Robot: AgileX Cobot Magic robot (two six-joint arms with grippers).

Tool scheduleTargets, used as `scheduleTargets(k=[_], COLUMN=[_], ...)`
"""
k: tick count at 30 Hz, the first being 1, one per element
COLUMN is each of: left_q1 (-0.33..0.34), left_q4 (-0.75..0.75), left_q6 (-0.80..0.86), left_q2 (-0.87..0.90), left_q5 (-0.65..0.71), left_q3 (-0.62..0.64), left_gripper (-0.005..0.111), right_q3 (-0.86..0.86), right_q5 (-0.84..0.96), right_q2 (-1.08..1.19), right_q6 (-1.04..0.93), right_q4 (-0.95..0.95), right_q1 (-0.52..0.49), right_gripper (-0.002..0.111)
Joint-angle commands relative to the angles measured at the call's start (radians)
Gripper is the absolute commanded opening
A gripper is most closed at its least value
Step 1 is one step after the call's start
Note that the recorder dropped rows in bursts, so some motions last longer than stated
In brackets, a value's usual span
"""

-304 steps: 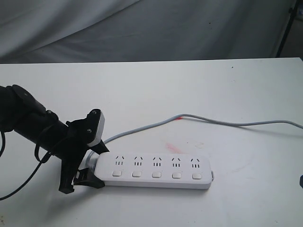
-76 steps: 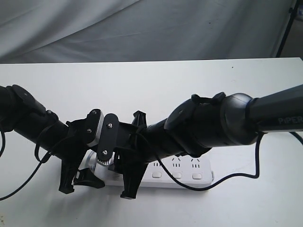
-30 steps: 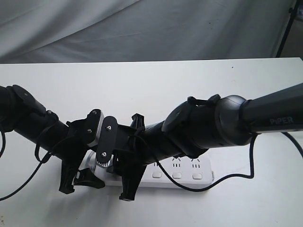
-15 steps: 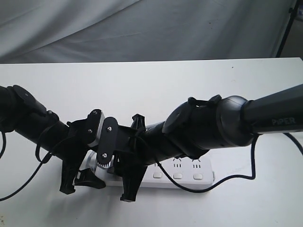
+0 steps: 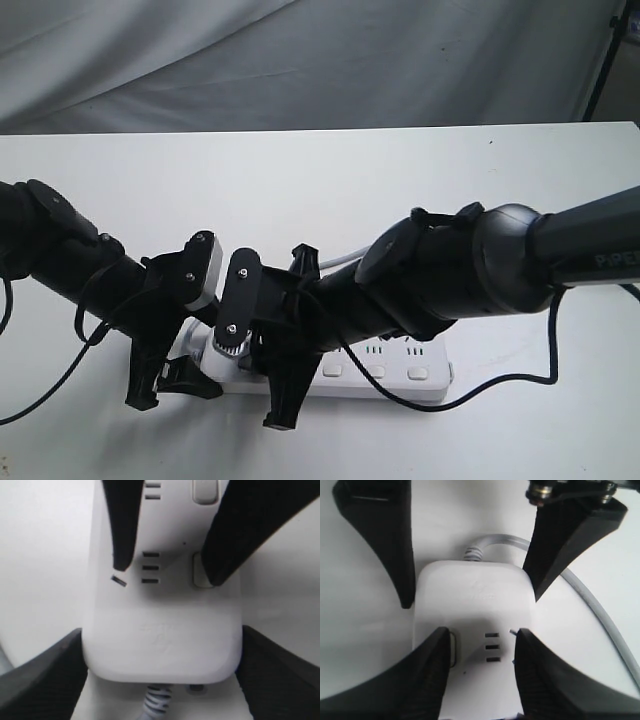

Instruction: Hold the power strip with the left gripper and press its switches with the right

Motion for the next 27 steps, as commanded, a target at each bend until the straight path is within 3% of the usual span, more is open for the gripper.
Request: scheduleTargets(k=[1, 14, 27], left_q1=[-0.004, -0.004, -0.004], left_q4=[-0.008, -0.008, -0.008], left_q6=[0.005, 0.005, 0.005], left_q2=[-0.003, -0.003, -0.003], left_q5=[0.008, 0.008, 0.008], left_q3=[-0.001, -0.001, -0.001], left_gripper=[0.054, 0.054, 0.054], right_q3=[-0.011, 0.088, 0.104], right_q5=[0.022, 0.041, 0.041], right_q2=[-0.027, -0.158, -0.153], right_q6=[0.005, 0.016, 0.016], right_q4=[0.004, 0.004, -0.004], right_q1=[-0.008, -0.080, -0.078], right_gripper=[0.040, 0.040, 0.040])
